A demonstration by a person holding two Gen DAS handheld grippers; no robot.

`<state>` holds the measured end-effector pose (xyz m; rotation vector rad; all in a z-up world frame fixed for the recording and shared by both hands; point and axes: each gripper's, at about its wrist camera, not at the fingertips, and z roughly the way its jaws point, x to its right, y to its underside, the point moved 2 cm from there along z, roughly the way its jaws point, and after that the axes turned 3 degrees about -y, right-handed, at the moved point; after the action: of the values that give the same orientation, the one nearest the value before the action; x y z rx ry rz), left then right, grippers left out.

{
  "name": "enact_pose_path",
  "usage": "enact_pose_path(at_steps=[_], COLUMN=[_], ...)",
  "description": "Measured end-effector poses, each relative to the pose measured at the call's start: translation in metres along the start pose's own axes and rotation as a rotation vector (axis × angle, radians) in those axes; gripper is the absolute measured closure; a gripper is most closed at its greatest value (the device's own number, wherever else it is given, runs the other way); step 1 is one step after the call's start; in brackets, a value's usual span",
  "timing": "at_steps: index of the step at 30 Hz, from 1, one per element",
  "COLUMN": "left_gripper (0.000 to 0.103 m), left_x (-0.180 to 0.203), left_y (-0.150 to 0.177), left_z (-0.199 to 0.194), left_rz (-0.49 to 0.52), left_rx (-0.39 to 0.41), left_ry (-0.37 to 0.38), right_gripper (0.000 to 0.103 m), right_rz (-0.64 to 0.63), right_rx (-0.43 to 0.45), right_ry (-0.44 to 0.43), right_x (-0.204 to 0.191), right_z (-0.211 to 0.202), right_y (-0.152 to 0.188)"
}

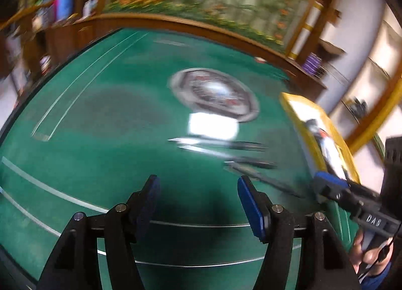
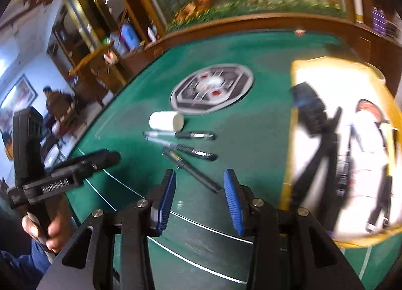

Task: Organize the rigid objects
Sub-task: 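Move both tools back over the remaining pens on the felt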

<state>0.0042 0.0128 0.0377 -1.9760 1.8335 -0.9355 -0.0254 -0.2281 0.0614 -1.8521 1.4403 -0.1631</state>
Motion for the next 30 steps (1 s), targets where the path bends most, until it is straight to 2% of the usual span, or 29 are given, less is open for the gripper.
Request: enact_pose_path(at_steps=[3, 6, 11, 16, 20, 23, 26, 30], left_gripper=[0.035, 0.036, 0.036, 0.036, 0.036, 0.036, 0.036, 0.036], left_x=[-0.02, -0.025, -0.025, -0.026, -0.027, -0.027, -0.025, -0.024], left_y=[0.002, 0.003, 0.003, 0.001, 0.002, 0.002, 0.003, 0.003], left_z=[0.007, 0.013, 0.01, 0.013, 0.012, 0.012, 0.012, 0.012], left_rz=[-0.054, -0.062, -0.057, -0.068, -0.071, -0.067, -0.057, -0.051], left_rx=[-0.004, -0.012, 0.014, 0.004, 0.001, -0.001, -0.006, -0.005], left_ry=[-0.01, -0.002, 0.026, 0.06, 0.07, 0.068, 0.066, 0.062], right_gripper=[0.065, 0.065, 0.065, 0.064, 0.064, 0.064, 0.065, 0.065], right_rz=[-0.001, 0.014, 0.032, 0.018, -0.016, -0.029, -0.068, -0.018], right_rx=[-0.035, -0.064, -0.102, -0.139, -0.192, -0.127, -0.062, -0.068], right_ry=[0.027, 0.055, 0.033, -0.042, -0.177, -0.12, -0.005, 0.009], right_x=[0.0, 0.006, 0.005, -0.017, -0.044, -0.038, -0.024, -0.004], right_z=[0.02, 0.032, 0.043, 0.05, 0.059, 0.054, 0.054, 0.075], right_y=[-0.003, -0.004, 0.002, 0.011, 0.017, 0.003, -0.018, -0.034])
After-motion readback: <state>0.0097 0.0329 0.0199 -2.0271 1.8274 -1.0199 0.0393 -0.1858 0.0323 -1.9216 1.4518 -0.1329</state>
